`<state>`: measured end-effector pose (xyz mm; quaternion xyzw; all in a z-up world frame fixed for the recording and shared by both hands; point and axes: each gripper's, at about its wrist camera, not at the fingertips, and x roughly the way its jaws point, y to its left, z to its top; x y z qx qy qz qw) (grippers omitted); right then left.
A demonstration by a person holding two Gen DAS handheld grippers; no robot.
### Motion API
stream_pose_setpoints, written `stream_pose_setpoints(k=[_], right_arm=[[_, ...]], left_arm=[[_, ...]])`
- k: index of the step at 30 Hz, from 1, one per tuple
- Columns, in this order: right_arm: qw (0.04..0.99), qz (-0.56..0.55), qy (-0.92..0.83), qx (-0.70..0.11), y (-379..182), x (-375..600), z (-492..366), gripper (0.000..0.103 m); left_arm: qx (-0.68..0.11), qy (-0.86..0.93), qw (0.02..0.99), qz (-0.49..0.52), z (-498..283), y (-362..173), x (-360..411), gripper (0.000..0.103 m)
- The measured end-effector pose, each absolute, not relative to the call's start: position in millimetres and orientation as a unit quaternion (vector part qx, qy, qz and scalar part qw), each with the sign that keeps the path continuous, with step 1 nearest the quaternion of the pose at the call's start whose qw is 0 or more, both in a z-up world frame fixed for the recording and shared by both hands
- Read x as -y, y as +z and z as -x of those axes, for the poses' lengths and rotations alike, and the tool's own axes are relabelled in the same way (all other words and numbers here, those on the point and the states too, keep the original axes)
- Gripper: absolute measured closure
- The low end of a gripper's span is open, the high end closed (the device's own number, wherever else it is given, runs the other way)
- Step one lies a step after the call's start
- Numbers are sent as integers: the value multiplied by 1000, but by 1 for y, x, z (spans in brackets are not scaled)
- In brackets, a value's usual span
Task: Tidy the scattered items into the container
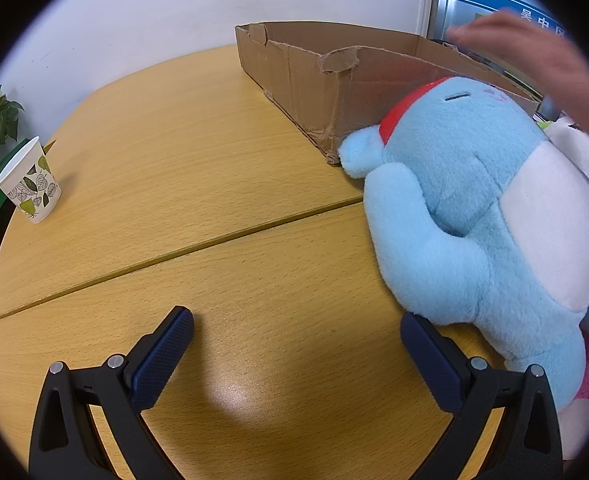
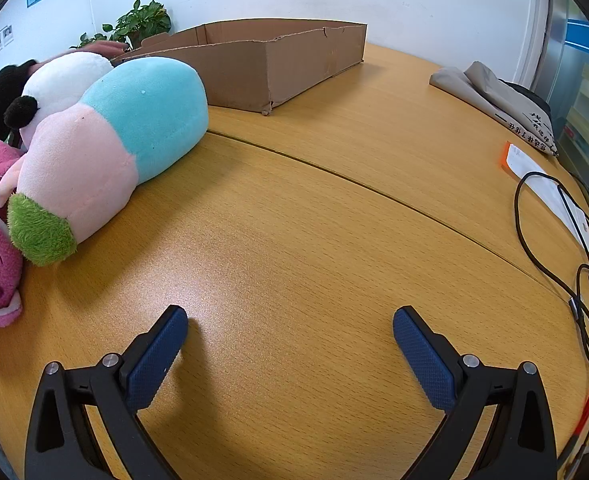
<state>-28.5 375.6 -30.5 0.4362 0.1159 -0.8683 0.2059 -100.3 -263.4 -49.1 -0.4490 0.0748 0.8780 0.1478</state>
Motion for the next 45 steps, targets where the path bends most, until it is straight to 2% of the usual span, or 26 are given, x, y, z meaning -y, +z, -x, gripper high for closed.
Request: stream_pose_setpoints(k=[10, 19, 32, 34, 39, 45], right_arm=[[208, -436, -868, -118, -30, -371, 31, 0], [132, -444, -883, -81, -30, -356, 24, 0], [96, -447, -888, -59, -30, -340, 11, 0], [96, -447, -888, -59, -30, -340, 12, 0], [85, -447, -889, -56, -30, -337, 12, 0], [32, -475, -879, -28, -27, -332, -13, 0]], left_arm=[[-75, 878, 148, 449, 100, -50, 263, 0], [-75, 878, 149, 449, 100, -48, 263, 0], [-73, 878, 144, 450, 98, -41, 263, 0], [-67, 880, 134, 450, 107, -61, 277, 0], [-59, 881, 111, 456, 81, -75, 274, 1], [-2, 919, 40, 391, 16, -31, 277, 1]])
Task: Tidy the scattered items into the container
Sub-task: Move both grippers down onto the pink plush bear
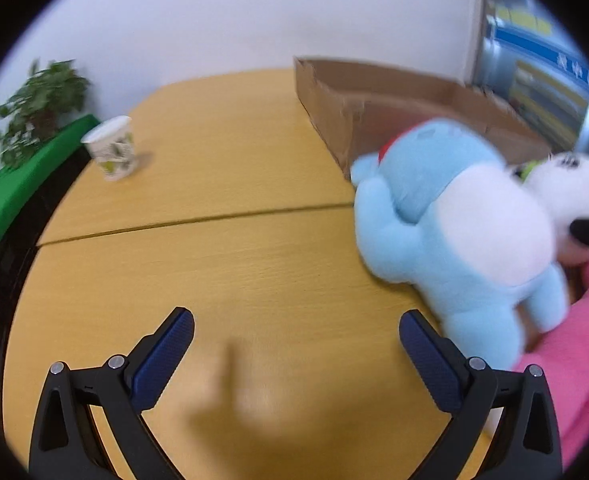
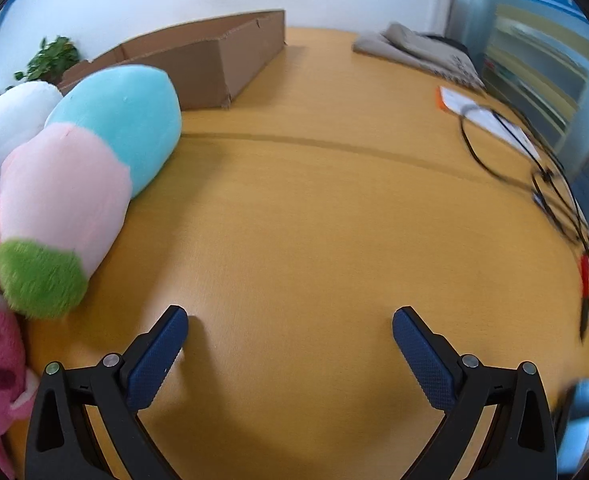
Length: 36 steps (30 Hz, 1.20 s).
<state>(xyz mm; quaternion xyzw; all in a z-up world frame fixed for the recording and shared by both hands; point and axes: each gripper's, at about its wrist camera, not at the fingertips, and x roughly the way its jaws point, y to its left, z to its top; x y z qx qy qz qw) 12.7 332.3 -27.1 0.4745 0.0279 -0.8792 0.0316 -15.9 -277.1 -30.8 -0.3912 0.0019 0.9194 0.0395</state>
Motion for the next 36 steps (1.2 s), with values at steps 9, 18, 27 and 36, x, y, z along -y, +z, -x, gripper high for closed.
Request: stream_pose_setpoints(k=[9, 18, 27, 36], right_arm=[[14, -375, -922, 98, 48, -303, -97, 0], [78, -288, -953, 51, 120, -231, -159, 0], [120, -294, -942, 106, 101, -189, -162, 0], [115, -384, -910, 106, 31, -175, -121, 0]], left_arm=[[50, 958, 67, 275, -85, 63, 219, 1], [65, 952, 135, 268, -132, 82, 130, 1], [62, 920, 193, 336, -107, 55, 78, 1], [135, 857, 187, 461, -46, -19, 76, 0]])
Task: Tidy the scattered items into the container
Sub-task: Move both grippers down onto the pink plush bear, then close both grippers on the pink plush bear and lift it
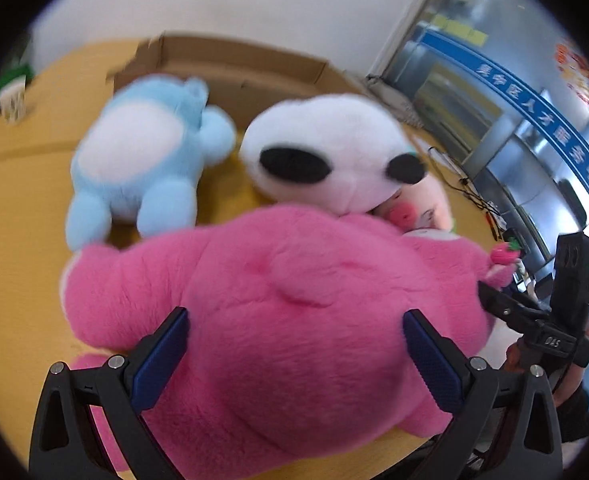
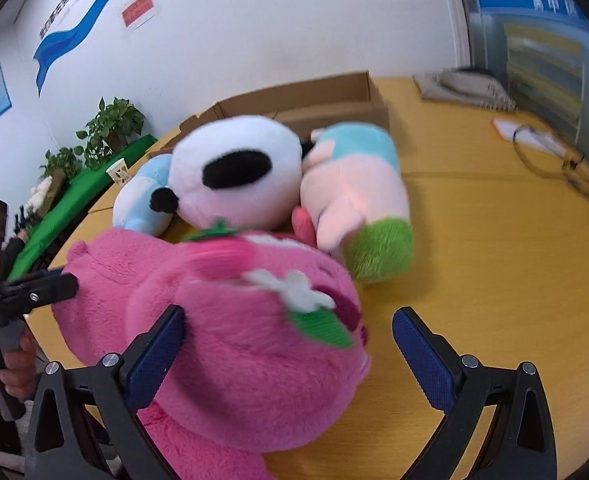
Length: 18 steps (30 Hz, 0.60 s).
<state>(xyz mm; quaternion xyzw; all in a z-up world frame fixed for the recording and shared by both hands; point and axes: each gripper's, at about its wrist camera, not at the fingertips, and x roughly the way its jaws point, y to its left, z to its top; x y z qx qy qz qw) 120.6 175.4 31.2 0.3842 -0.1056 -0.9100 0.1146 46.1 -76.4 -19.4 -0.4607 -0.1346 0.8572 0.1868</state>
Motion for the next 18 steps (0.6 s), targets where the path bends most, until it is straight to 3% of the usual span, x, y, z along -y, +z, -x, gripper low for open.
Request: stream_pose_setpoints(k=[4, 7, 18], right_arm=[[140, -413, -875, 211, 8, -192, -111, 0], [137, -407, -879, 206, 9, -187, -114, 0], [150, -364, -905, 159, 31, -170, -136, 28]], left_arm=[[166, 842, 203, 471, -46, -28, 86, 1], [177, 837, 201, 476, -47, -27, 88, 5], [200, 843, 206, 455, -66, -11, 103, 49]])
